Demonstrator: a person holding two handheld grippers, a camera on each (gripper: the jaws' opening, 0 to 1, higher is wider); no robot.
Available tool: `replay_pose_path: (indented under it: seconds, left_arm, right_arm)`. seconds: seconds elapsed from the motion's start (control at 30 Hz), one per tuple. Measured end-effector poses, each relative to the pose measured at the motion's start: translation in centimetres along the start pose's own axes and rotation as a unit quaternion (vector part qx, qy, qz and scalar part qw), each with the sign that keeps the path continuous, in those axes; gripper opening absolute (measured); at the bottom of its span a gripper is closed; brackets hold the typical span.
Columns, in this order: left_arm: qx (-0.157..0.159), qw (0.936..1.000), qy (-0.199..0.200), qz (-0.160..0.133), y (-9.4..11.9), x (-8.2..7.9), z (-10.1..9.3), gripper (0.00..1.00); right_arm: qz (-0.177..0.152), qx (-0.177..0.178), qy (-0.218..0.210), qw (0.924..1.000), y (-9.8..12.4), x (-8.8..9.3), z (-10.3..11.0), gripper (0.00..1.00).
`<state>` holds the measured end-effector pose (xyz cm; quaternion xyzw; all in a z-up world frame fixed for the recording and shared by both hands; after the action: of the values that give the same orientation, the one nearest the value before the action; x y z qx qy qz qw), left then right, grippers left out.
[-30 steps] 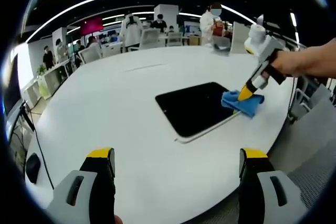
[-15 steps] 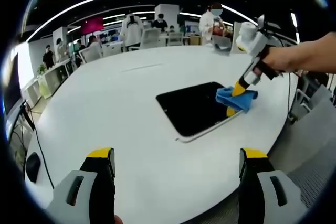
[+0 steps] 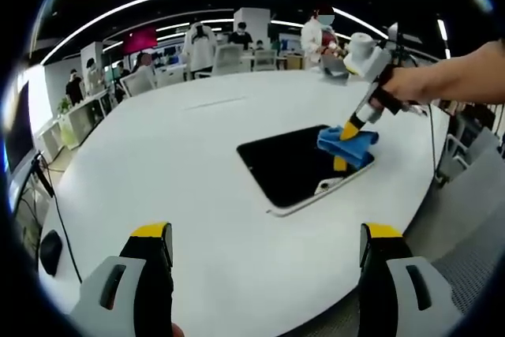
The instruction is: Wipe the mirror surface with the cleaning cloth until all visible marks leave the cleaned area.
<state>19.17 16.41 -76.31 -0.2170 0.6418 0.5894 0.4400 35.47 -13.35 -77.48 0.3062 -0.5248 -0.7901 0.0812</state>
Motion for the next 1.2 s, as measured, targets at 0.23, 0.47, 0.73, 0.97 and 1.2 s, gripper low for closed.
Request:
replay_pose_path:
  seconds: [0.23, 0.47, 0.73, 0.97, 1.2]
  left_arm:
    - [0.000, 1.0000, 0.001, 0.002, 0.0, 0.0, 0.0, 0.99]
    - [-0.002, 1.0000, 0.000, 0.004, 0.0, 0.0, 0.0, 0.99]
    - [-0.002, 1.0000, 0.001, 0.005, 0.0, 0.0, 0.1, 0.99]
    - [-0.004, 1.0000, 0.003, 0.005, 0.0, 0.0, 0.1, 0.99]
    - [-0.005, 1.0000, 0.003, 0.004, 0.0, 0.0, 0.2, 0.99]
  right_arm:
    - [-0.002, 0.004, -0.003, 1.0000, -0.5, -1.3, -1.2, 0.00]
    - [-0.004, 0.007, -0.002, 1.0000, -1.3, -2.6, -2.6, 0.00]
    - [-0.007, 0.012, -0.004, 0.9999, -1.9, -3.8, -3.7, 0.00]
    - [-0.011, 0.014, -0.009, 0.9998, -1.3, -3.8, -3.0, 0.00]
    - [-0.017, 0.023, -0.016, 0.9995, -1.3, -4.4, -3.2, 0.00]
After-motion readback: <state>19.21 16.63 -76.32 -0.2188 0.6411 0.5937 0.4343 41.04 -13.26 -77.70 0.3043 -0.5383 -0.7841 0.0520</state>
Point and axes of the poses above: the point that each gripper's makers call its tool centre point, and the gripper's own axes: y roughly backward along the fingers, z roughly to its left, x roughly out of its underside, the point moved 10 cm from there along y, roughly backward along the fingers, and after that the axes turned 10 degrees about -x, right-handed, at the moved point
